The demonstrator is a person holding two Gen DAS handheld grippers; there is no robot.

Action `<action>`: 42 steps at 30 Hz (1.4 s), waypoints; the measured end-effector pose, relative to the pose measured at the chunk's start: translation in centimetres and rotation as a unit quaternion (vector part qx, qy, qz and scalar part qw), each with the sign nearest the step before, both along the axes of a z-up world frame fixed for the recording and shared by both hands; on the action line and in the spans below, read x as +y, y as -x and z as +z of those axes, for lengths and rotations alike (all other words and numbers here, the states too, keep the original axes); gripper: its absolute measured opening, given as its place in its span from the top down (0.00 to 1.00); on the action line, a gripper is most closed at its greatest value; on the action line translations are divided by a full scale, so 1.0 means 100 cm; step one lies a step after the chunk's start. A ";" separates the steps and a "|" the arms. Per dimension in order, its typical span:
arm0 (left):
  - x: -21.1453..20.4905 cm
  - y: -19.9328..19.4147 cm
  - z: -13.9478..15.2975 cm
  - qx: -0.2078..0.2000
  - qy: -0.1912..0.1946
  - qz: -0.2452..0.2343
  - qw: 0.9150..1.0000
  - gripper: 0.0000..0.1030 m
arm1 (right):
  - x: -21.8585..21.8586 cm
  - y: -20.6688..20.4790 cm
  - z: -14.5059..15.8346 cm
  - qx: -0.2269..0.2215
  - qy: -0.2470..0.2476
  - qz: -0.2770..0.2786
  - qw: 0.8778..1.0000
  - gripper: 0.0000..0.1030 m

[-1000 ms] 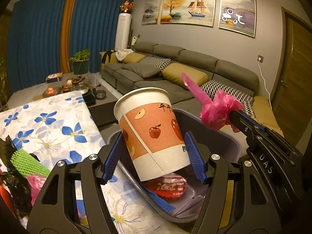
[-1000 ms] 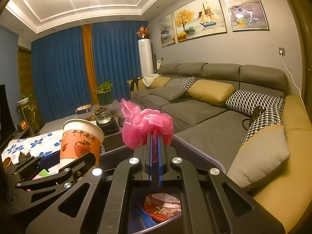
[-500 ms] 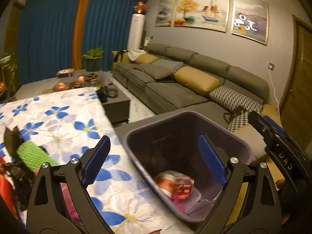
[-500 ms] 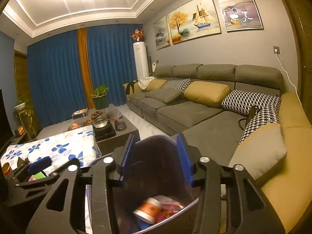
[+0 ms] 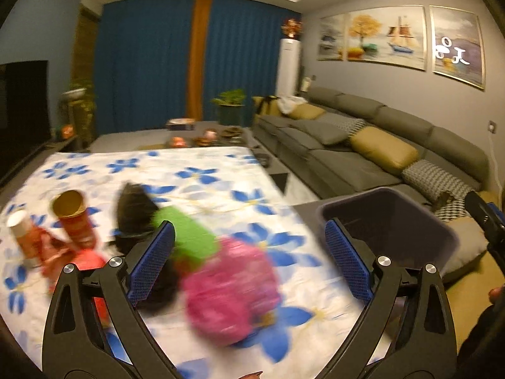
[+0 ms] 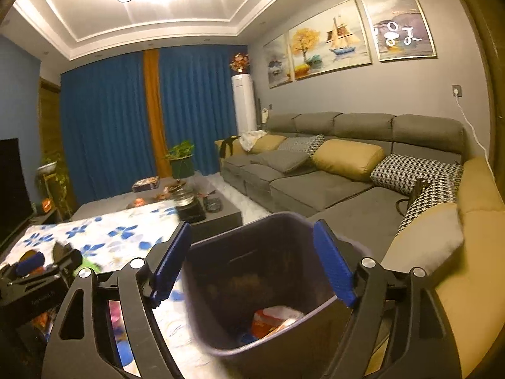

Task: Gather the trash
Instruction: 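Move both tools back over the remaining trash on the table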

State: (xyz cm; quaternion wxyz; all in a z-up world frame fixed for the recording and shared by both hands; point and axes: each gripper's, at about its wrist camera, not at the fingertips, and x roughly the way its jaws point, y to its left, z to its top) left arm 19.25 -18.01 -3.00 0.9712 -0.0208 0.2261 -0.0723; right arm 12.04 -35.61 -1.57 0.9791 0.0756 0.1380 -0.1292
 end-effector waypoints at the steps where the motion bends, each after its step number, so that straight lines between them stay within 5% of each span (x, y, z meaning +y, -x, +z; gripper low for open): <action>1: 0.010 0.006 -0.002 -0.002 -0.007 0.010 1.000 0.09 | 0.003 0.000 0.000 0.002 -0.001 0.006 1.000 0.25; 19: 0.173 0.071 -0.021 0.005 -0.007 0.156 0.988 0.09 | 0.138 -0.019 -0.040 0.070 0.000 0.154 0.986 0.25; 31: 0.198 0.075 -0.026 0.007 0.016 0.154 0.988 0.09 | 0.172 -0.038 -0.056 0.098 0.019 0.168 0.981 0.25; 42: 0.194 0.059 -0.036 0.023 0.025 0.143 0.989 0.09 | 0.175 -0.057 -0.069 0.121 0.020 0.175 0.977 0.38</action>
